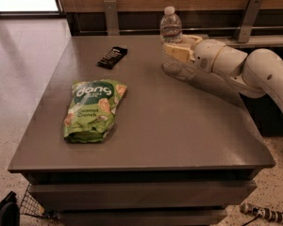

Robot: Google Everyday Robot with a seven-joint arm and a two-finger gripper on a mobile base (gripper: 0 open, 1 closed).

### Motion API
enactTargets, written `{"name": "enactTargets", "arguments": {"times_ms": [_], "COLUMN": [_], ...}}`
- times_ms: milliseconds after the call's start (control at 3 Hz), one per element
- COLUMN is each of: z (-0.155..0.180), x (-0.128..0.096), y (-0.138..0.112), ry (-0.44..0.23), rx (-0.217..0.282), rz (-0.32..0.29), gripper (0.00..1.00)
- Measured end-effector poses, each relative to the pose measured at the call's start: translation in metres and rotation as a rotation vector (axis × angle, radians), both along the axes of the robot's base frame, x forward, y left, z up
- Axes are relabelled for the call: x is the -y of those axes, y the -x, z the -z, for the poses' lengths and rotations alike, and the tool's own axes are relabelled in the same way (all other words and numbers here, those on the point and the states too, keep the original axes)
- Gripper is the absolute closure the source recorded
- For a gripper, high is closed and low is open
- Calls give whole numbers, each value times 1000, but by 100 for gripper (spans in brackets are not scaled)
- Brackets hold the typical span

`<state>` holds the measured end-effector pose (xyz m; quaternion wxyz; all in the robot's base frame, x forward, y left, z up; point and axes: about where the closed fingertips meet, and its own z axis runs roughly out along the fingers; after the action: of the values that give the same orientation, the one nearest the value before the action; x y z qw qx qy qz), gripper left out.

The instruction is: Place water bottle upright

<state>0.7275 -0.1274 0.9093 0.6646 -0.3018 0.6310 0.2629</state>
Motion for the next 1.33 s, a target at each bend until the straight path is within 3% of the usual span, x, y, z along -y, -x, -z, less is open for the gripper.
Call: {"name": "enactTargets", "arguments": {"times_ms": [667,1333], "z": [24,22], "x": [-1,-1], "y": [14,14], "ry": [-27,-27], "rx": [3,3], "rz": [1,1], "gripper": [97,42]}}
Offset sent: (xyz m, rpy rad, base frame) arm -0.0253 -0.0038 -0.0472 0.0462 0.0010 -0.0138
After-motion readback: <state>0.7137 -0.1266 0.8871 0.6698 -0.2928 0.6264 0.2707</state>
